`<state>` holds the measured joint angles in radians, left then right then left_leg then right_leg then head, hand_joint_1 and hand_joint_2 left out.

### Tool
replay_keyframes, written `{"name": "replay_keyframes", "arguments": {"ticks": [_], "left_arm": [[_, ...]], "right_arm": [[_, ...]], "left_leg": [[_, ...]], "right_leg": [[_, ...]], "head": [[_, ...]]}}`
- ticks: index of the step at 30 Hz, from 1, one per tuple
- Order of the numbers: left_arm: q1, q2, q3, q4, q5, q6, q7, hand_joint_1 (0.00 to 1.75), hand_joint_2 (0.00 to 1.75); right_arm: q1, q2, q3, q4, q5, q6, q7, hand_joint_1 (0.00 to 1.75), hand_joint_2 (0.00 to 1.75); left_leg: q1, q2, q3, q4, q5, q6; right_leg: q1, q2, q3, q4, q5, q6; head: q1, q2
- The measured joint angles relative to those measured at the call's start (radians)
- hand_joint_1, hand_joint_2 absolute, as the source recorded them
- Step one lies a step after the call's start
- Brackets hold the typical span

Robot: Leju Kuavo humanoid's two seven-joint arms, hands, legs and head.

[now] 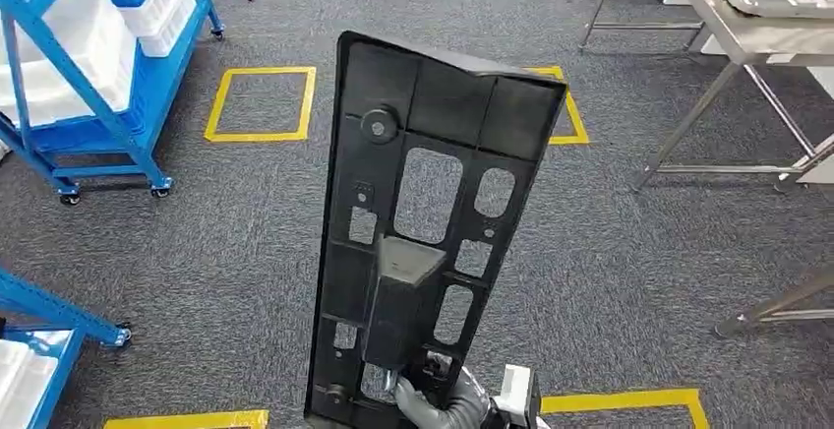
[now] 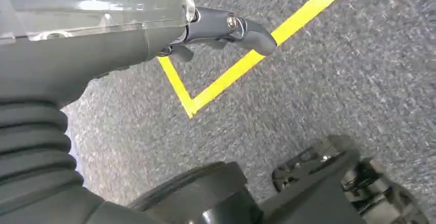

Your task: Take the parts from the cabinet and place them on the table.

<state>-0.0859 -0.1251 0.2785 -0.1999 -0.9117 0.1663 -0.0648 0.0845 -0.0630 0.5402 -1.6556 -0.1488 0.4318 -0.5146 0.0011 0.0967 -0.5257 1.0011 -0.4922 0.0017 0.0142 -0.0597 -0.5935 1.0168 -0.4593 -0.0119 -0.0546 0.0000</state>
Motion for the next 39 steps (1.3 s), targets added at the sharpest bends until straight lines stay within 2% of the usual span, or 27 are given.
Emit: {"name": "replay_keyframes", "arguments": {"ticks": [2, 4, 5, 7, 8, 9, 11, 12, 13, 17, 18, 19, 20, 22, 23, 24, 25, 26, 27, 28, 32, 33, 34, 35, 37, 38, 39], "left_arm": [[-0.001, 0.0, -0.002, -0.001, -0.001, 0.0, 0.004, 0.0, 1.75], [0.001, 0.003, -0.002, -0.001, 0.0, 0.005, 0.007, 0.0, 1.75], [0.005, 0.003, -0.002, -0.001, 0.001, 0.007, 0.007, 0.0, 1.75], [0.011, 0.006, -0.002, -0.001, 0.002, 0.01, 0.007, 0.0, 1.75], [0.016, 0.006, -0.002, -0.001, 0.002, 0.01, 0.009, 0.0, 1.75], [0.02, 0.008, -0.002, -0.001, 0.002, 0.01, 0.011, 0.0, 1.75], [0.021, 0.01, -0.002, -0.001, 0.0, 0.01, 0.013, 0.0, 1.75], [0.022, 0.011, -0.002, -0.001, -0.001, 0.01, 0.013, 0.0, 1.75], [0.024, 0.01, -0.002, -0.001, -0.001, 0.008, 0.015, 0.0, 1.75], [0.017, 0.011, -0.002, -0.001, -0.004, 0.006, 0.023, 0.0, 1.75], [0.016, 0.011, -0.002, -0.001, -0.003, 0.006, 0.024, 0.0, 1.75], [0.015, 0.011, -0.002, -0.001, -0.003, 0.007, 0.024, 0.0, 1.75], [0.015, 0.011, -0.002, -0.001, 0.0, 0.008, 0.024, 0.0, 1.75], [0.016, 0.013, -0.002, -0.001, 0.003, 0.017, 0.027, 0.0, 1.75], [0.015, 0.013, -0.002, -0.001, 0.005, 0.02, 0.027, 0.0, 1.75], [0.013, 0.013, -0.002, -0.001, 0.008, 0.024, 0.024, 0.0, 1.75], [0.008, 0.013, -0.002, -0.001, 0.009, 0.027, 0.021, 0.0, 1.75], [0.001, 0.013, -0.002, -0.001, 0.009, 0.028, 0.021, 0.0, 1.75], [-0.006, 0.013, -0.002, -0.002, 0.01, 0.028, 0.023, 0.0, 1.75], [-0.01, 0.013, -0.002, -0.002, 0.011, 0.026, 0.028, 0.0, 1.75], [-0.019, 0.011, -0.002, -0.002, 0.007, 0.012, 0.04, 0.0, 1.75], [-0.018, 0.009, -0.002, -0.002, 0.005, 0.01, 0.043, 0.0, 1.75], [-0.017, 0.009, -0.002, -0.002, 0.0, 0.006, 0.043, 0.0, 1.75], [-0.015, 0.008, -0.002, -0.002, -0.002, 0.002, 0.043, 0.0, 1.75], [-0.008, 0.008, -0.002, -0.002, -0.01, -0.003, 0.048, 0.0, 1.75], [-0.002, 0.007, -0.002, -0.002, -0.012, -0.003, 0.052, 0.0, 1.75], [0.003, 0.007, -0.002, -0.002, -0.016, -0.004, 0.056, 0.0, 1.75]], "right_arm": [[0.007, 0.0, -0.005, -0.004, 0.001, 0.002, 0.003, 1.69, 1.75], [0.01, 0.008, -0.009, -0.007, 0.002, 0.01, 0.006, 1.69, 1.75], [0.01, 0.013, -0.009, -0.008, 0.002, 0.014, 0.006, 1.69, 1.75], [0.013, 0.015, -0.011, -0.007, 0.002, 0.016, 0.011, 1.69, 1.75], [0.017, 0.015, -0.013, -0.007, 0.002, 0.016, 0.014, 1.69, 1.75], [0.021, 0.015, -0.015, -0.007, 0.0, 0.014, 0.015, 1.69, 1.75], [0.022, 0.015, -0.016, -0.007, -0.001, 0.012, 0.016, 1.69, 1.75], [0.022, 0.015, -0.018, -0.007, -0.003, 0.012, 0.016, 1.69, 1.75], [0.021, 0.015, -0.019, -0.007, -0.004, 0.012, 0.016, 1.69, 1.75], [0.03, 0.016, -0.023, -0.007, -0.01, 0.014, 0.019, 1.69, 1.75], [0.032, 0.016, -0.026, -0.008, -0.01, 0.015, 0.021, 1.69, 1.75], [0.031, 0.016, -0.028, -0.008, -0.01, 0.016, 0.021, 1.69, 1.75], [0.028, 0.016, -0.029, -0.008, -0.01, 0.018, 0.023, 1.69, 1.75], [0.027, 0.016, -0.031, -0.007, -0.009, 0.024, 0.028, 1.69, 1.75], [0.027, 0.016, -0.032, -0.006, -0.007, 0.029, 0.032, 1.69, 1.75], [0.026, 0.016, -0.032, -0.005, 0.0, 0.035, 0.032, 1.69, 1.75], [0.024, 0.016, -0.033, -0.005, 0.009, 0.04, 0.032, 1.69, 1.75], [0.018, 0.017, -0.033, -0.005, 0.016, 0.047, 0.032, 1.69, 1.75], [0.012, 0.019, -0.034, -0.007, 0.018, 0.052, 0.035, 1.69, 1.75], [0.005, 0.02, -0.036, -0.011, 0.019, 0.054, 0.04, 1.69, 1.75], [0.001, 0.024, -0.041, -0.017, 0.025, 0.051, 0.047, 1.69, 1.75], [0.005, 0.024, -0.043, -0.02, 0.027, 0.05, 0.05, 1.69, 1.75], [0.005, 0.024, -0.045, -0.024, 0.029, 0.046, 0.051, 1.69, 1.75], [0.004, 0.025, -0.046, -0.027, 0.04, 0.039, 0.051, 1.69, 1.75], [0.007, 0.029, -0.047, -0.034, 0.059, 0.017, 0.055, 1.69, 1.75], [0.01, 0.029, -0.049, -0.035, 0.064, 0.011, 0.057, 1.69, 1.75], [0.015, 0.029, -0.053, -0.038, 0.065, 0.01, 0.058, 1.69, 1.75]], "left_leg": [[-0.003, 0.018, 0.01, -0.005, -0.005, -0.011], [0.005, -0.058, -0.016, 0.065, -0.055, -0.017], [0.006, -0.078, -0.052, 0.145, -0.097, -0.019], [0.007, -0.089, -0.131, 0.297, -0.154, -0.024], [0.008, -0.089, -0.148, 0.322, -0.148, -0.025], [0.01, -0.09, -0.14, 0.295, -0.116, -0.026], [0.014, -0.102, -0.067, 0.123, -0.012, -0.027], [0.02, -0.138, -0.03, 0.034, 0.024, -0.028], [0.017, -0.169, -0.022, 0.017, 0.004, -0.028], [0.011, -0.134, -0.021, 0.011, 0.015, 0.002], [0.015, -0.12, -0.019, 0.005, 0.021, 0.011], [0.014, -0.111, -0.019, 0.002, 0.021, 0.018], [0.011, -0.1, -0.02, 0.003, 0.02, 0.02], [0.008, -0.074, -0.021, 0.003, 0.017, 0.024], [0.007, -0.061, -0.021, 0.003, 0.017, 0.024], [0.007, -0.05, -0.02, 0.003, 0.015, 0.023], [0.007, -0.039, -0.018, 0.003, 0.013, 0.022], [0.007, -0.029, -0.014, 0.003, 0.011, 0.019], [0.006, -0.022, -0.01, 0.003, 0.009, 0.017], [0.003, -0.014, -0.007, 0.004, 0.005, 0.011], [0.001, 0.026, 0.006, -0.003, -0.002, -0.008], [0.004, 0.012, 0.005, 0.006, -0.012, -0.017], [0.005, -0.04, -0.002, 0.031, -0.03, -0.02], [0.008, -0.072, -0.03, 0.096, -0.07, -0.021], [0.009, -0.089, -0.113, 0.264, -0.145, -0.026], [0.009, -0.089, -0.144, 0.321, -0.156, -0.027], [0.009, -0.089, -0.155, 0.328, -0.139, -0.028]], "right_leg": [[-0.004, 0.023, 0.006, -0.013, 0.006, -0.01], [-0.013, 0.042, 0.016, -0.023, 0.012, -0.021], [-0.013, 0.054, 0.016, -0.023, 0.012, -0.022], [-0.012, 0.079, 0.015, -0.022, 0.011, -0.025], [-0.012, 0.093, 0.016, -0.021, 0.011, -0.024], [-0.012, 0.109, 0.017, -0.019, 0.01, -0.023], [-0.016, 0.138, 0.02, -0.011, 0.006, -0.016], [-0.018, 0.149, 0.019, -0.004, 0.001, -0.01], [-0.013, 0.158, 0.013, 0.004, -0.002, -0.003], [-0.02, 0.188, 0.002, 0.001, 0.005, 0.019], [-0.02, 0.153, 0.0, 0.014, -0.005, 0.021], [-0.016, 0.101, -0.02, 0.052, -0.034, 0.026], [-0.017, 0.08, -0.057, 0.128, -0.075, 0.031], [-0.022, 0.069, -0.137, 0.287, -0.139, 0.037], [-0.024, 0.068, -0.159, 0.329, -0.143, 0.038], [-0.025, 0.066, -0.155, 0.316, -0.124, 0.038], [-0.025, 0.061, -0.124, 0.257, -0.085, 0.037], [-0.025, 0.049, -0.072, 0.154, -0.036, 0.033], [-0.021, 0.02, -0.02, 0.058, 0.001, 0.026], [-0.009, -0.046, 0.008, -0.001, -0.006, 0.017], [0.0, 0.006, 0.001, -0.003, -0.002, 0.001], [-0.016, 0.021, 0.012, -0.016, 0.007, -0.008], [-0.015, 0.032, 0.014, -0.019, 0.008, -0.011], [-0.016, 0.042, 0.014, -0.019, 0.008, -0.016], [-0.015, 0.069, 0.014, -0.019, 0.007, -0.019], [-0.014, 0.084, 0.015, -0.018, 0.007, -0.019], [-0.014, 0.101, 0.016, -0.017, 0.007, -0.019]], "head": [[0.0, 0.0], [0.0, 0.0], [0.0, 0.0], [0.0, 0.0], [0.0, 0.0], [0.0, 0.0], [0.0, 0.0], [0.0, 0.0], [0.0, 0.0], [0.0, 0.0], [0.0, 0.0], [0.0, 0.0], [0.0, 0.0], [0.0, 0.0], [0.0, 0.0], [0.0, 0.0], [0.0, 0.0], [0.0, 0.0], [0.0, 0.0], [0.0, 0.0], [0.0, 0.0], [0.0, 0.0], [0.0, 0.0], [0.0, 0.0], [0.0, 0.0], [0.0, 0.0], [0.0, 0.0]]}}
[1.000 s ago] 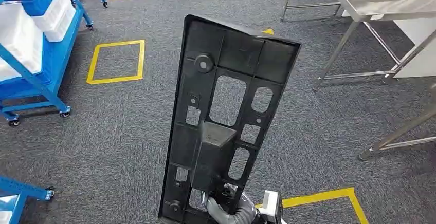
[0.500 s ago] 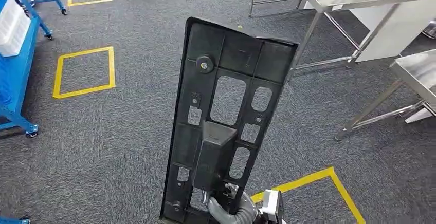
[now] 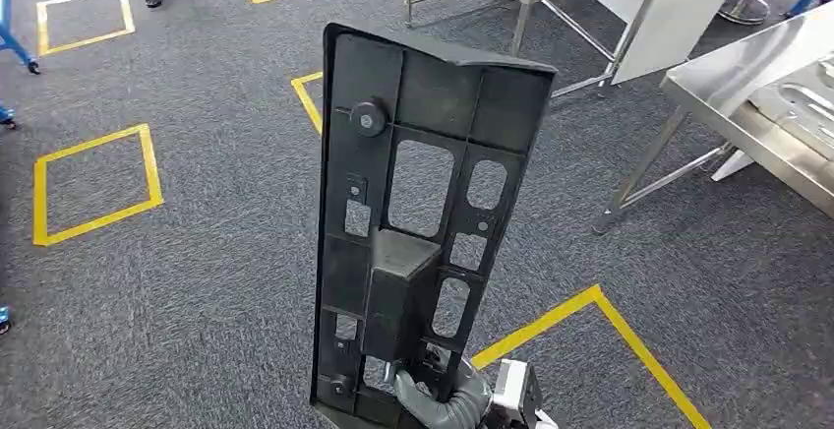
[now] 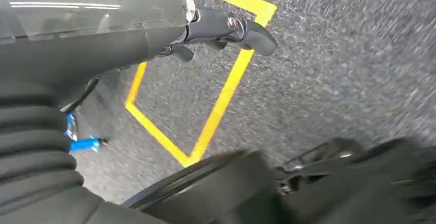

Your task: Take the parts from the cabinet and place them on the table.

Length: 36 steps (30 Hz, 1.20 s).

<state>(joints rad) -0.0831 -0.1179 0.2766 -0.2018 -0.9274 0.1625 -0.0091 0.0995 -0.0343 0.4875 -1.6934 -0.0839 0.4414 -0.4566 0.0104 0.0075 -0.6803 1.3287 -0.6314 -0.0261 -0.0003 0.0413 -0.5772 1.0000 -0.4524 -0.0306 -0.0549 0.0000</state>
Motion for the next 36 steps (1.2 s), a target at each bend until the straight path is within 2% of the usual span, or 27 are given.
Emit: {"name": "replay_keyframes", "arguments": {"ticks": [1, 3, 4, 5, 8, 9, 10, 11, 12, 13, 14, 15, 16, 18, 19, 20, 23, 24, 26, 27, 29, 30, 31, 33, 34, 35, 36], "left_arm": [[0.002, 0.0, 0.0, 0.0, -0.005, 0.0, 0.003, 0.0, 1.75], [0.002, -0.001, -0.002, 0.0, -0.009, 0.003, 0.008, 0.0, 1.75], [0.003, -0.001, -0.003, 0.0, -0.01, 0.005, 0.008, 0.0, 1.75], [0.003, -0.001, -0.003, 0.0, -0.01, 0.007, 0.009, 0.0, 1.75], [-0.006, -0.007, -0.004, 0.0, -0.016, 0.029, 0.009, 0.0, 1.75], [-0.005, -0.011, -0.005, 0.0, -0.016, 0.032, 0.009, 0.0, 1.75], [-0.008, -0.014, -0.005, 0.0, -0.016, 0.035, 0.011, 0.0, 1.75], [-0.009, -0.019, -0.005, 0.0, -0.016, 0.037, 0.011, 0.0, 1.75], [-0.009, -0.021, -0.005, 0.0, -0.015, 0.038, 0.013, 0.0, 1.75], [-0.006, -0.021, -0.005, 0.0, -0.013, 0.038, 0.017, 0.0, 1.75], [-0.004, -0.021, -0.005, 0.0, -0.008, 0.039, 0.02, 0.0, 1.75], [-0.002, -0.021, -0.005, 0.0, -0.007, 0.039, 0.023, 0.0, 1.75], [0.0, -0.024, -0.005, 0.0, -0.005, 0.037, 0.023, 0.0, 1.75], [0.0, -0.028, -0.005, 0.0, -0.005, 0.028, 0.013, 0.0, 1.75], [0.0, -0.029, -0.005, 0.0, -0.005, 0.023, 0.005, 0.0, 1.75], [0.003, -0.031, -0.005, 0.0, -0.003, 0.021, 0.0, 0.0, 1.75], [0.006, -0.032, -0.004, 0.0, 0.003, 0.021, -0.002, 0.0, 1.75], [0.006, -0.033, -0.004, 0.0, 0.004, 0.021, -0.002, 0.0, 1.75], [0.007, -0.032, -0.003, 0.0, 0.005, 0.022, -0.002, 0.0, 1.75], [0.009, -0.032, -0.003, 0.0, 0.005, 0.022, -0.002, 0.0, 1.75], [0.013, -0.031, -0.002, 0.0, 0.005, 0.023, -0.002, 0.0, 1.75], [0.015, -0.03, -0.002, 0.0, 0.005, 0.024, -0.001, 0.0, 1.75], [0.015, -0.029, -0.002, 0.0, 0.004, 0.025, -0.001, 0.0, 1.75], [0.011, -0.029, -0.002, 0.0, 0.001, 0.026, -0.002, 0.0, 1.75], [0.008, -0.028, -0.002, 0.0, -0.002, 0.026, -0.003, 0.0, 1.75], [0.007, -0.028, -0.001, 0.0, -0.003, 0.026, -0.005, 0.0, 1.75], [0.007, -0.028, -0.001, 0.0, -0.005, 0.026, -0.008, 0.0, 1.75]], "right_arm": [[0.005, 0.0, -0.003, -0.004, 0.0, 0.0, 0.001, 1.69, 1.75], [0.009, 0.0, -0.005, -0.014, 0.0, 0.0, 0.001, 1.69, 1.75], [0.009, 0.0, -0.006, -0.017, -0.001, 0.001, 0.001, 1.69, 1.75], [0.009, 0.0, -0.007, -0.017, -0.003, 0.002, 0.001, 1.69, 1.75], [0.022, 0.0, -0.007, -0.019, -0.006, 0.008, 0.003, 1.69, 1.75], [0.023, 0.0, -0.007, -0.02, -0.006, 0.01, 0.003, 1.69, 1.75], [0.024, -0.001, -0.007, -0.02, -0.006, 0.013, 0.005, 1.69, 1.75], [0.02, -0.001, -0.007, -0.02, -0.005, 0.018, 0.007, 1.69, 1.75], [0.017, -0.001, -0.005, -0.019, -0.005, 0.025, 0.011, 1.69, 1.75], [0.016, -0.001, -0.003, -0.019, -0.005, 0.029, 0.015, 1.69, 1.75], [0.016, -0.001, -0.002, -0.019, -0.005, 0.035, 0.017, 1.69, 1.75], [0.016, -0.001, -0.001, -0.019, -0.005, 0.039, 0.019, 1.69, 1.75], [0.015, -0.001, -0.001, -0.019, -0.007, 0.043, 0.023, 1.69, 1.75], [0.011, -0.001, 0.001, -0.019, -0.008, 0.047, 0.028, 1.69, 1.75], [0.007, -0.001, 0.002, -0.019, -0.008, 0.049, 0.029, 1.69, 1.75], [0.0, -0.001, 0.003, -0.018, -0.008, 0.052, 0.03, 1.69, 1.75], [-0.004, -0.001, 0.008, -0.013, -0.01, 0.058, 0.031, 1.69, 1.75], [-0.004, -0.001, 0.009, -0.012, -0.01, 0.06, 0.031, 1.69, 1.75], [-0.009, 0.0, 0.011, -0.01, -0.011, 0.061, 0.03, 1.69, 1.75], [-0.015, 0.001, 0.014, -0.008, -0.011, 0.061, 0.03, 1.69, 1.75], [-0.017, 0.001, 0.016, -0.002, -0.011, 0.061, 0.029, 1.69, 1.75], [-0.018, 0.001, 0.016, 0.003, -0.011, 0.061, 0.029, 1.69, 1.75], [-0.018, 0.001, 0.016, 0.006, -0.011, 0.061, 0.028, 1.69, 1.75], [-0.019, 0.001, 0.016, 0.009, -0.011, 0.061, 0.026, 1.69, 1.75], [-0.019, 0.001, 0.016, 0.01, -0.011, 0.061, 0.024, 1.69, 1.75], [-0.02, 0.001, 0.016, 0.011, -0.011, 0.061, 0.022, 1.69, 1.75], [-0.021, 0.001, 0.016, 0.013, -0.011, 0.06, 0.021, 1.69, 1.75]], "left_leg": [[0.001, -0.001, 0.014, -0.045, 0.039, 0.0], [0.005, -0.021, 0.092, -0.227, 0.146, 0.002], [0.012, -0.073, 0.121, -0.298, 0.161, 0.003], [0.011, -0.09, 0.125, -0.315, 0.15, 0.005], [0.002, -0.065, 0.124, -0.311, 0.155, 0.022], [0.008, -0.054, 0.126, -0.323, 0.161, 0.031], [0.008, -0.041, 0.13, -0.327, 0.164, 0.038], [0.008, -0.028, 0.131, -0.328, 0.163, 0.044], [0.006, -0.015, 0.13, -0.328, 0.162, 0.046], [0.004, -0.001, 0.13, -0.328, 0.161, 0.047], [0.003, 0.013, 0.13, -0.328, 0.159, 0.048], [0.003, 0.026, 0.131, -0.328, 0.158, 0.047], [0.002, 0.038, 0.133, -0.328, 0.155, 0.046], [0.002, 0.057, 0.142, -0.328, 0.15, 0.043], [0.001, 0.064, 0.148, -0.328, 0.146, 0.039], [-0.006, 0.071, 0.15, -0.326, 0.141, 0.031], [-0.004, 0.098, 0.158, -0.33, 0.137, 0.019], [-0.008, 0.11, 0.164, -0.332, 0.134, 0.011], [0.001, 0.033, 0.14, -0.274, 0.096, 0.003], [0.002, 0.012, 0.105, -0.203, 0.057, 0.001], [0.001, 0.0, 0.018, -0.035, -0.008, -0.004], [0.001, 0.0, -0.004, -0.002, -0.005, -0.006], [0.001, -0.001, -0.001, -0.021, 0.021, -0.004], [0.003, -0.008, 0.06, -0.172, 0.118, -0.001], [0.006, -0.039, 0.107, -0.276, 0.169, 0.001], [0.009, -0.091, 0.12, -0.306, 0.151, 0.005], [0.009, -0.083, 0.12, -0.313, 0.155, 0.01]], "right_leg": [[-0.001, 0.015, 0.002, 0.001, -0.001, 0.002], [-0.003, 0.043, 0.007, 0.008, -0.007, 0.009], [-0.005, 0.053, 0.004, 0.013, -0.011, 0.014], [-0.001, 0.064, -0.004, 0.022, -0.012, 0.02], [-0.01, 0.089, -0.013, 0.013, -0.003, 0.041], [-0.01, 0.099, -0.015, 0.014, -0.005, 0.047], [-0.008, 0.046, -0.02, 0.031, -0.018, 0.049], [-0.003, -0.003, -0.046, 0.085, -0.054, 0.054], [-0.004, -0.025, -0.089, 0.173, -0.099, 0.059], [-0.006, -0.032, -0.129, 0.253, -0.132, 0.061], [-0.008, -0.035, -0.166, 0.326, -0.154, 0.063], [-0.01, -0.036, -0.179, 0.347, -0.149, 0.064], [-0.011, -0.038, -0.164, 0.315, -0.12, 0.065], [-0.01, -0.058, -0.066, 0.132, -0.028, 0.057], [-0.005, -0.098, -0.012, 0.035, 0.004, 0.048], [0.006, -0.119, -0.002, 0.011, -0.012, 0.043], [0.01, -0.084, -0.01, 0.013, -0.01, 0.03], [0.006, -0.07, -0.006, 0.005, -0.006, 0.023], [-0.005, -0.052, 0.001, -0.005, 0.001, 0.012], [-0.004, -0.045, 0.001, -0.005, 0.0, 0.009], [-0.003, -0.019, 0.001, -0.004, -0.001, 0.006], [-0.002, -0.005, 0.002, -0.003, -0.001, 0.006], [-0.002, 0.008, 0.003, -0.002, -0.001, 0.007], [-0.004, 0.034, 0.007, 0.002, -0.005, 0.012], [-0.005, 0.047, 0.008, 0.007, -0.008, 0.017], [-0.002, 0.054, 0.004, 0.01, -0.01, 0.021], [-0.002, 0.067, -0.003, 0.015, -0.008, 0.027]], "head": [[0.0, 0.0], [0.0, 0.0], [0.0, 0.0], [0.0, 0.0], [0.0, 0.0], [0.0, 0.0], [0.0, 0.0], [0.0, 0.0], [0.0, 0.0], [0.0, 0.0], [0.0, 0.0], [0.0, 0.0], [0.0, 0.0], [0.0, 0.0], [0.0, 0.0], [0.0, 0.0], [0.0, 0.0], [0.0, 0.0], [0.0, 0.0], [0.0, 0.0], [0.0, 0.0], [0.0, 0.0], [0.0, 0.0], [0.0, 0.0], [0.0, 0.0], [0.0, 0.0], [0.0, 0.0]]}}
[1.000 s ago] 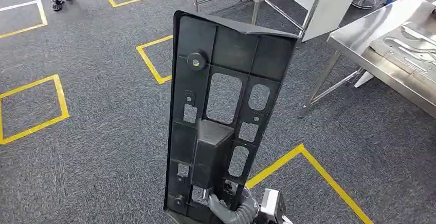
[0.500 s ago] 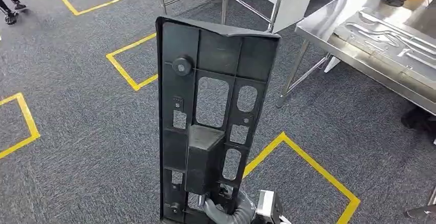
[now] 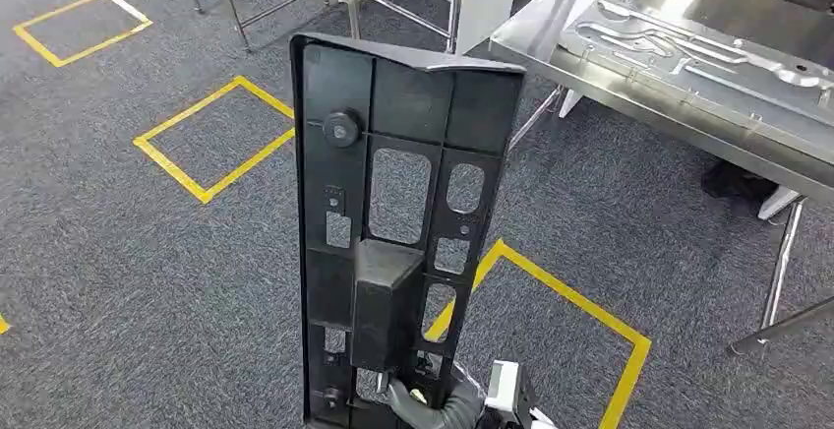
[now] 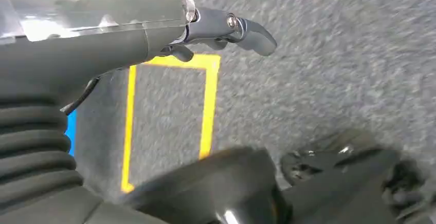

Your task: Take the parts from the cabinet and place them on the table.

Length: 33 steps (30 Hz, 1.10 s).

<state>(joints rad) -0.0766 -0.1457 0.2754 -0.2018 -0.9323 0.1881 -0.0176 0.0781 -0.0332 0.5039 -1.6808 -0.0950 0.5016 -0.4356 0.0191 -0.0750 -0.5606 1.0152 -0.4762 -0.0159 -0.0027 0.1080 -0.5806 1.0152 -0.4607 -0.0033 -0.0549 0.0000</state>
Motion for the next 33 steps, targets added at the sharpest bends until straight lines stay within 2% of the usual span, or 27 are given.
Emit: {"name": "replay_keyframes", "arguments": {"ticks": [3, 4, 5, 6, 7, 8, 9, 10, 11, 12, 13, 14, 15, 18, 19, 20, 21, 22, 23, 24, 25, 26, 27, 28, 29, 30, 33], "left_arm": [[-0.01, 0.002, 0.0, 0.0, 0.0, -0.002, -0.005, 0.0, 1.75], [-0.011, 0.0, 0.0, 0.0, 0.001, -0.002, -0.008, 0.0, 1.75], [-0.012, 0.0, 0.0, 0.0, 0.001, -0.001, -0.011, 0.0, 1.75], [-0.012, 0.0, 0.0, 0.0, 0.002, 0.0, -0.013, 0.0, 1.75], [-0.01, 0.0, 0.0, 0.0, 0.001, 0.002, -0.013, 0.0, 1.75], [-0.008, 0.001, 0.0, 0.0, 0.001, 0.005, -0.012, 0.0, 1.75], [-0.008, 0.002, 0.0, 0.0, 0.001, 0.008, -0.011, 0.0, 1.75], [-0.008, 0.002, 0.0, 0.0, 0.001, 0.011, -0.009, 0.0, 1.75], [-0.009, 0.001, 0.0, 0.0, 0.001, 0.018, -0.003, 0.0, 1.75], [-0.009, 0.0, 0.0, 0.0, 0.001, 0.028, 0.005, 0.0, 1.75], [-0.009, -0.002, 0.0, 0.0, 0.001, 0.036, 0.013, 0.0, 1.75], [-0.008, -0.003, 0.0, 0.0, 0.0, 0.04, 0.018, 0.0, 1.75], [-0.007, -0.005, 0.001, 0.0, 0.0, 0.042, 0.02, 0.0, 1.75], [-0.003, -0.009, 0.001, 0.0, 0.0, 0.045, 0.029, 0.0, 1.75], [-0.002, -0.01, 0.001, 0.0, -0.001, 0.045, 0.032, 0.0, 1.75], [-0.002, -0.009, 0.002, 0.0, -0.001, 0.045, 0.034, 0.0, 1.75], [0.002, -0.01, 0.003, 0.0, -0.001, 0.045, 0.034, 0.0, 1.75], [0.005, -0.01, 0.003, 0.0, -0.001, 0.045, 0.035, 0.0, 1.75], [0.008, -0.009, 0.004, 0.0, -0.001, 0.045, 0.035, 0.0, 1.75], [0.012, -0.008, 0.005, 0.0, -0.001, 0.045, 0.035, 0.0, 1.75], [0.016, -0.008, 0.005, 0.0, -0.001, 0.045, 0.035, 0.0, 1.75], [0.018, -0.008, 0.005, 0.0, -0.001, 0.046, 0.035, 0.0, 1.75], [0.017, -0.008, 0.005, 0.0, -0.002, 0.046, 0.034, 0.0, 1.75], [0.015, -0.008, 0.005, 0.0, -0.003, 0.047, 0.032, 0.0, 1.75], [0.015, -0.008, 0.005, 0.0, -0.004, 0.048, 0.029, 0.0, 1.75], [0.015, -0.008, 0.005, 0.0, -0.004, 0.048, 0.027, 0.0, 1.75], [0.002, -0.008, 0.005, 0.0, -0.003, 0.049, 0.025, 0.0, 1.75]], "right_arm": [[0.002, -0.001, 0.0, 0.004, 0.0, -0.003, -0.006, 1.69, 1.75], [0.003, -0.002, 0.0, 0.004, -0.002, -0.003, -0.007, 1.69, 1.75], [0.002, -0.002, 0.0, 0.004, -0.003, -0.002, -0.011, 1.69, 1.75], [0.0, -0.002, 0.0, 0.006, -0.005, -0.002, -0.013, 1.69, 1.75], [-0.001, -0.002, 0.001, 0.008, -0.006, -0.003, -0.015, 1.69, 1.75], [0.0, -0.003, 0.001, 0.011, -0.008, -0.003, -0.018, 1.69, 1.75], [0.001, -0.004, 0.001, 0.013, -0.01, -0.003, -0.019, 1.69, 1.75], [0.001, -0.005, 0.001, 0.015, -0.011, -0.005, -0.019, 1.69, 1.75], [0.001, -0.006, 0.001, 0.017, -0.011, -0.006, -0.02, 1.69, 1.75], [0.001, -0.007, 0.001, 0.018, -0.011, -0.006, -0.021, 1.69, 1.75], [0.001, -0.007, 0.001, 0.018, -0.012, -0.007, -0.023, 1.69, 1.75], [0.0, -0.008, 0.001, 0.018, -0.012, -0.008, -0.023, 1.69, 1.75], [0.001, -0.008, 0.001, 0.018, -0.012, -0.011, -0.024, 1.69, 1.75], [0.002, -0.01, 0.002, 0.018, -0.014, -0.015, -0.027, 1.69, 1.75], [0.003, -0.01, 0.002, 0.018, -0.014, -0.015, -0.027, 1.69, 1.75], [0.004, -0.01, 0.002, 0.018, -0.015, -0.016, -0.029, 1.69, 1.75], [0.001, -0.01, 0.004, 0.018, -0.016, -0.017, -0.029, 1.69, 1.75], [0.0, -0.01, 0.007, 0.018, -0.017, -0.018, -0.03, 1.69, 1.75], [0.001, -0.01, 0.008, 0.019, -0.017, -0.018, -0.031, 1.69, 1.75], [0.001, -0.01, 0.008, 0.022, -0.017, -0.019, -0.031, 1.69, 1.75], [0.002, -0.011, 0.008, 0.025, -0.017, -0.021, -0.031, 1.69, 1.75], [0.002, -0.011, 0.009, 0.027, -0.017, -0.022, -0.033, 1.69, 1.75], [0.002, -0.011, 0.01, 0.028, -0.018, -0.023, -0.035, 1.69, 1.75], [0.001, -0.011, 0.01, 0.029, -0.018, -0.024, -0.037, 1.69, 1.75], [0.001, -0.011, 0.01, 0.029, -0.018, -0.024, -0.04, 1.69, 1.75], [0.0, -0.011, 0.011, 0.029, -0.018, -0.026, -0.04, 1.69, 1.75], [0.003, -0.011, 0.012, 0.029, -0.019, -0.029, -0.04, 1.69, 1.75]], "left_leg": [[-0.006, 0.027, 0.003, -0.004, 0.005, 0.018], [0.0, 0.041, 0.007, -0.013, 0.011, 0.027], [-0.001, 0.053, 0.008, -0.016, 0.01, 0.032], [-0.002, 0.065, 0.007, -0.016, 0.01, 0.036], [-0.004, 0.078, 0.007, -0.015, 0.008, 0.038], [-0.006, 0.094, 0.007, -0.015, 0.007, 0.04], [-0.007, 0.107, 0.007, -0.015, 0.006, 0.04], [-0.008, 0.12, 0.008, -0.015, 0.004, 0.04], [-0.009, 0.13, 0.01, -0.015, 0.003, 0.039], [-0.009, 0.141, 0.014, -0.015, 0.0, 0.037], [-0.009, 0.15, 0.019, -0.015, -0.003, 0.034], [-0.012, 0.158, 0.023, -0.015, -0.006, 0.03], [-0.016, 0.164, 0.024, -0.015, -0.009, 0.024], [-0.011, 0.192, 0.035, -0.021, -0.012, 0.007], [-0.013, 0.19, 0.035, -0.017, -0.019, -0.001], [-0.009, 0.143, 0.033, 0.004, -0.035, -0.005], [-0.008, 0.106, 0.005, 0.067, -0.076, -0.005], [-0.007, 0.09, -0.033, 0.147, -0.116, -0.007], [-0.007, 0.084, -0.074, 0.229, -0.15, -0.009], [-0.007, 0.084, -0.109, 0.292, -0.164, -0.012], [-0.007, 0.084, -0.121, 0.304, -0.15, -0.012], [-0.007, 0.083, -0.109, 0.262, -0.112, -0.011], [-0.005, 0.079, -0.078, 0.187, -0.062, -0.01], [-0.002, 0.062, -0.036, 0.087, -0.009, -0.009], [0.004, 0.012, -0.005, 0.011, 0.01, -0.007], [0.001, 0.001, 0.0, -0.003, -0.002, -0.001], [-0.008, 0.022, 0.0, 0.004, -0.001, 0.018]], "right_leg": [[-0.006, 0.027, -0.007, -0.008, 0.007, 0.021], [-0.007, 0.011, -0.006, -0.001, 0.002, 0.024], [-0.001, -0.046, -0.019, 0.028, -0.019, 0.029], [-0.001, -0.08, -0.057, 0.099, -0.061, 0.034], [-0.004, -0.094, -0.098, 0.183, -0.1, 0.038], [-0.006, -0.099, -0.14, 0.265, -0.13, 0.041], [-0.009, -0.102, -0.165, 0.311, -0.137, 0.043], [-0.011, -0.103, -0.164, 0.305, -0.12, 0.044], [-0.011, -0.106, -0.137, 0.253, -0.086, 0.043], [-0.01, -0.115, -0.088, 0.16, -0.04, 0.039], [-0.007, -0.139, -0.029, 0.055, 0.001, 0.032], [0.002, -0.182, 0.002, -0.013, 0.0, 0.02], [0.006, -0.177, 0.004, -0.014, 0.003, 0.015], [0.01, -0.145, -0.001, -0.013, 0.002, 0.003], [-0.005, -0.131, 0.009, -0.027, 0.012, -0.005], [-0.004, -0.124, 0.013, -0.033, 0.013, -0.008], [-0.005, -0.117, 0.013, -0.032, 0.015, -0.013], [-0.005, -0.105, 0.014, -0.032, 0.014, -0.013], [-0.004, -0.093, 0.013, -0.031, 0.014, -0.015], [-0.004, -0.079, 0.013, -0.03, 0.013, -0.015], [-0.003, -0.064, 0.014, -0.027, 0.012, -0.015], [-0.004, -0.049, 0.015, -0.025, 0.01, -0.013], [-0.004, -0.035, 0.016, -0.021, 0.008, -0.011], [-0.005, -0.022, 0.017, -0.016, 0.005, -0.007], [-0.006, -0.012, 0.015, -0.011, 0.0, -0.003], [0.0, 0.0, 0.009, -0.002, -0.003, 0.003], [-0.01, 0.021, 0.002, -0.01, 0.003, 0.022]], "head": [[0.0, 0.0], [0.0, 0.0], [0.0, 0.0], [0.0, 0.0], [0.0, 0.0], [0.0, 0.0], [0.0, 0.0], [0.0, 0.0], [0.0, 0.0], [0.0, 0.0], [0.0, 0.0], [0.0, 0.0], [0.0, 0.0], [0.0, 0.0], [0.0, 0.0], [0.0, 0.0], [0.0, 0.0], [0.0, 0.0], [0.0, 0.0], [0.0, 0.0], [0.0, 0.0], [0.0, 0.0], [0.0, 0.0], [0.0, 0.0], [0.0, 0.0], [0.0, 0.0], [0.0, 0.0]]}}
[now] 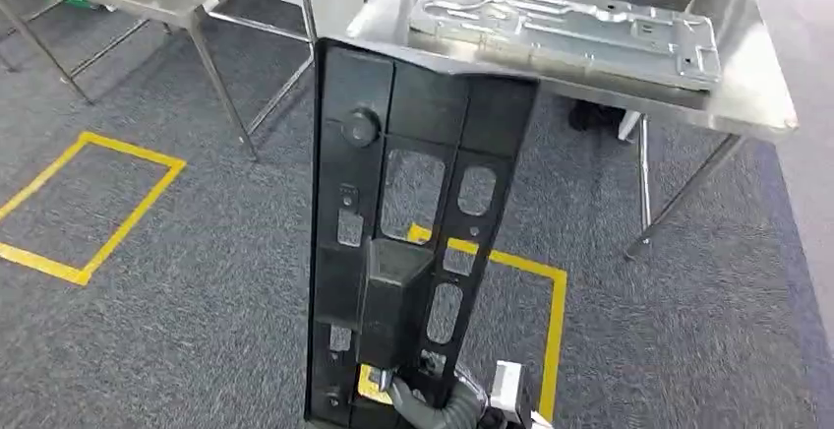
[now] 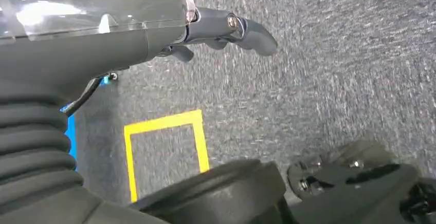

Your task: Take the parts from the cabinet and place them on the table.

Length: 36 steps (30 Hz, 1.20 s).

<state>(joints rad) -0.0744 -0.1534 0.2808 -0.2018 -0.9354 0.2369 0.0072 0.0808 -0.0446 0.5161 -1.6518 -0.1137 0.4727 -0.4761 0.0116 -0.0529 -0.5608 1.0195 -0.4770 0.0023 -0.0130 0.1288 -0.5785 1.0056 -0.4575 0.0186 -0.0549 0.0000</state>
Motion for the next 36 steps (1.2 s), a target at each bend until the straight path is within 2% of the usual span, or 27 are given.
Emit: {"name": "replay_keyframes", "arguments": {"ticks": [1, 2, 3, 4, 5, 7, 8, 9, 11, 12, 13, 16, 17, 18, 19, 20, 22, 23, 24, 26, 27, 28, 32, 33, 34, 35, 36], "left_arm": [[-0.001, -0.001, 0.0, 0.0, 0.001, 0.0, -0.001, 0.0, 1.75], [-0.003, -0.005, 0.0, 0.0, 0.003, 0.001, -0.001, 0.0, 1.75], [-0.006, -0.004, 0.001, 0.0, 0.004, 0.003, -0.002, 0.0, 1.75], [-0.006, -0.005, 0.001, 0.0, 0.005, 0.003, -0.003, 0.0, 1.75], [-0.004, -0.005, 0.001, 0.0, 0.007, 0.005, -0.004, 0.0, 1.75], [0.0, -0.003, 0.005, 0.0, 0.011, 0.008, -0.005, 0.0, 1.75], [0.0, -0.003, 0.008, 0.0, 0.011, 0.008, -0.006, 0.0, 1.75], [-0.001, -0.003, 0.009, 0.0, 0.014, 0.009, -0.006, 0.0, 1.75], [-0.002, -0.004, 0.013, 0.0, 0.014, 0.008, -0.009, 0.0, 1.75], [-0.002, -0.004, 0.015, 0.0, 0.014, 0.008, -0.009, 0.0, 1.75], [-0.002, -0.004, 0.016, 0.0, 0.014, 0.006, -0.009, 0.0, 1.75], [-0.001, -0.005, 0.018, 0.0, 0.016, 0.006, 0.0, 0.0, 1.75], [-0.002, -0.006, 0.018, 0.0, 0.017, 0.007, 0.003, 0.0, 1.75], [-0.001, -0.006, 0.019, 0.0, 0.018, 0.008, 0.004, 0.0, 1.75], [0.0, -0.006, 0.019, 0.0, 0.018, 0.009, 0.004, 0.0, 1.75], [0.002, -0.006, 0.021, 0.0, 0.019, 0.008, 0.005, 0.0, 1.75], [0.008, -0.006, 0.023, 0.0, 0.019, 0.008, 0.005, 0.0, 1.75], [0.012, -0.005, 0.024, 0.0, 0.018, 0.008, 0.005, 0.0, 1.75], [0.013, -0.005, 0.024, 0.0, 0.016, 0.008, 0.004, 0.0, 1.75], [0.01, -0.005, 0.024, 0.0, 0.014, 0.008, 0.003, 0.0, 1.75], [0.009, -0.005, 0.024, 0.0, 0.014, 0.008, 0.003, 0.0, 1.75], [0.01, -0.005, 0.024, 0.0, 0.014, 0.008, 0.003, 0.0, 1.75], [-0.003, -0.005, 0.024, 0.0, 0.012, 0.006, -0.002, 0.0, 1.75], [-0.005, -0.007, 0.024, 0.0, 0.01, 0.006, -0.003, 0.0, 1.75], [-0.005, -0.007, 0.024, 0.0, 0.009, 0.006, -0.003, 0.0, 1.75], [-0.005, -0.007, 0.024, 0.0, 0.006, 0.006, -0.003, 0.0, 1.75], [-0.003, -0.007, 0.024, 0.0, 0.005, 0.006, -0.003, 0.0, 1.75]], "right_arm": [[0.0, 0.0, 0.0, 0.0, 0.0, -0.001, 0.0, 1.69, 1.75], [0.001, -0.001, 0.0, -0.001, 0.0, -0.002, 0.0, 1.69, 1.75], [-0.002, -0.001, 0.0, -0.002, -0.001, -0.002, 0.0, 1.69, 1.75], [-0.005, -0.001, 0.002, -0.002, -0.001, -0.002, 0.001, 1.69, 1.75], [-0.007, -0.001, 0.003, -0.002, -0.001, -0.002, 0.002, 1.69, 1.75], [-0.006, -0.002, 0.005, -0.002, -0.001, 0.001, 0.002, 1.69, 1.75], [-0.006, -0.002, 0.005, -0.002, -0.001, 0.001, 0.003, 1.69, 1.75], [-0.006, -0.002, 0.005, -0.002, -0.001, 0.001, 0.003, 1.69, 1.75], [-0.007, -0.002, 0.005, -0.002, -0.001, 0.003, 0.003, 1.69, 1.75], [-0.008, -0.002, 0.006, -0.002, -0.001, 0.004, 0.003, 1.69, 1.75], [-0.012, -0.002, 0.007, 0.0, -0.001, 0.005, 0.003, 1.69, 1.75], [-0.013, -0.002, 0.011, 0.0, -0.001, 0.006, 0.003, 1.69, 1.75], [-0.013, -0.002, 0.011, 0.0, -0.001, 0.006, 0.003, 1.69, 1.75], [-0.011, -0.003, 0.011, 0.0, -0.001, 0.006, 0.002, 1.69, 1.75], [-0.013, -0.003, 0.012, 0.0, -0.001, 0.005, 0.002, 1.69, 1.75], [-0.015, -0.002, 0.013, 0.0, -0.002, 0.005, 0.002, 1.69, 1.75], [-0.014, -0.003, 0.014, 0.0, -0.002, 0.004, 0.002, 1.69, 1.75], [-0.013, -0.003, 0.014, 0.0, -0.001, 0.003, 0.002, 1.69, 1.75], [-0.012, -0.003, 0.014, 0.0, -0.002, 0.003, 0.002, 1.69, 1.75], [-0.012, -0.004, 0.014, 0.0, -0.001, 0.003, 0.002, 1.69, 1.75], [-0.012, -0.004, 0.014, 0.0, -0.001, 0.003, 0.002, 1.69, 1.75], [-0.013, -0.004, 0.014, 0.0, -0.002, 0.003, 0.002, 1.69, 1.75], [-0.008, -0.005, 0.014, 0.0, -0.001, 0.003, 0.002, 1.69, 1.75], [-0.006, -0.006, 0.014, 0.0, -0.001, 0.003, 0.001, 1.69, 1.75], [-0.008, -0.007, 0.013, -0.001, -0.002, 0.003, 0.0, 1.69, 1.75], [-0.01, -0.007, 0.013, -0.001, -0.002, 0.003, 0.0, 1.69, 1.75], [-0.009, -0.007, 0.013, -0.001, -0.002, 0.002, 0.0, 1.69, 1.75]], "left_leg": [[0.003, 0.01, 0.002, -0.007, 0.004, 0.008], [0.009, 0.026, 0.006, -0.015, 0.009, 0.016], [0.008, 0.035, 0.008, -0.019, 0.01, 0.021], [0.007, 0.047, 0.007, -0.019, 0.009, 0.024], [0.004, 0.061, 0.007, -0.019, 0.008, 0.026], [0.0, 0.09, 0.007, -0.018, 0.004, 0.029], [-0.001, 0.102, 0.007, -0.017, 0.003, 0.028], [-0.002, 0.112, 0.01, -0.017, 0.0, 0.027], [-0.005, 0.132, 0.02, -0.017, -0.006, 0.023], [-0.006, 0.138, 0.024, -0.017, -0.009, 0.02], [-0.014, 0.146, 0.025, -0.016, -0.013, 0.013], [-0.009, 0.17, 0.033, -0.022, -0.014, 0.0], [-0.013, 0.18, 0.04, -0.024, -0.018, -0.007], [-0.006, 0.14, 0.036, -0.006, -0.031, -0.015], [-0.005, 0.096, 0.013, 0.042, -0.062, -0.019], [-0.003, 0.074, -0.026, 0.121, -0.104, -0.02], [-0.002, 0.063, -0.1, 0.265, -0.158, -0.024], [-0.002, 0.062, -0.12, 0.296, -0.155, -0.025], [-0.002, 0.062, -0.113, 0.269, -0.122, -0.025], [0.002, 0.051, -0.047, 0.111, -0.025, -0.022], [0.006, 0.021, -0.011, 0.029, 0.013, -0.02], [0.008, -0.024, 0.002, -0.001, -0.004, -0.016], [0.004, 0.011, 0.007, -0.012, 0.004, 0.012], [0.007, 0.028, 0.01, -0.018, 0.009, 0.02], [0.007, 0.037, 0.012, -0.021, 0.008, 0.027], [0.006, 0.051, 0.012, -0.021, 0.007, 0.03], [0.005, 0.064, 0.012, -0.021, 0.006, 0.031]], "right_leg": [[0.001, 0.009, -0.002, -0.002, 0.001, 0.008], [-0.001, 0.002, 0.0, 0.002, -0.003, 0.01], [0.006, -0.066, -0.017, 0.041, -0.03, 0.015], [0.006, -0.099, -0.053, 0.111, -0.07, 0.019], [0.004, -0.117, -0.098, 0.199, -0.111, 0.023], [-0.001, -0.125, -0.165, 0.325, -0.149, 0.027], [-0.002, -0.126, -0.17, 0.329, -0.137, 0.027], [-0.001, -0.128, -0.148, 0.286, -0.102, 0.025], [0.002, -0.15, -0.039, 0.082, -0.006, 0.013], [0.008, -0.192, 0.0, 0.009, 0.007, 0.004], [0.016, -0.206, 0.002, 0.001, -0.001, -0.003], [0.022, -0.173, -0.005, 0.001, -0.001, -0.015], [0.018, -0.159, 0.001, -0.009, 0.004, -0.022], [0.009, -0.149, 0.009, -0.019, 0.011, -0.025], [0.007, -0.14, 0.01, -0.022, 0.013, -0.032], [0.006, -0.129, 0.009, -0.022, 0.013, -0.035], [0.008, -0.104, 0.008, -0.021, 0.012, -0.036], [0.008, -0.09, 0.008, -0.019, 0.012, -0.037], [0.007, -0.072, 0.009, -0.017, 0.011, -0.036], [0.006, -0.043, 0.012, -0.01, 0.007, -0.03], [0.006, -0.032, 0.012, -0.005, 0.004, -0.026], [0.012, -0.023, 0.007, 0.001, 0.0, -0.02], [0.004, 0.014, -0.004, -0.004, 0.006, 0.008], [0.001, -0.021, -0.004, 0.009, -0.002, 0.009], [0.007, -0.077, -0.022, 0.046, -0.028, 0.013], [0.006, -0.108, -0.065, 0.128, -0.074, 0.019], [0.003, -0.118, -0.107, 0.209, -0.109, 0.023]], "head": [[0.0, 0.0], [0.0, 0.0], [0.0, 0.0], [0.0, 0.0], [0.0, 0.0], [0.0, 0.0], [0.0, 0.0], [0.0, 0.0], [0.0, 0.0], [0.0, 0.0], [0.0, 0.0], [0.0, 0.0], [0.0, 0.0], [0.0, 0.0], [0.0, 0.0], [0.0, 0.0], [0.0, 0.0], [0.0, 0.0], [0.0, 0.0], [0.0, 0.0], [0.0, 0.0], [0.0, 0.0], [0.0, 0.0], [0.0, 0.0], [0.0, 0.0], [0.0, 0.0], [0.0, 0.0]]}}
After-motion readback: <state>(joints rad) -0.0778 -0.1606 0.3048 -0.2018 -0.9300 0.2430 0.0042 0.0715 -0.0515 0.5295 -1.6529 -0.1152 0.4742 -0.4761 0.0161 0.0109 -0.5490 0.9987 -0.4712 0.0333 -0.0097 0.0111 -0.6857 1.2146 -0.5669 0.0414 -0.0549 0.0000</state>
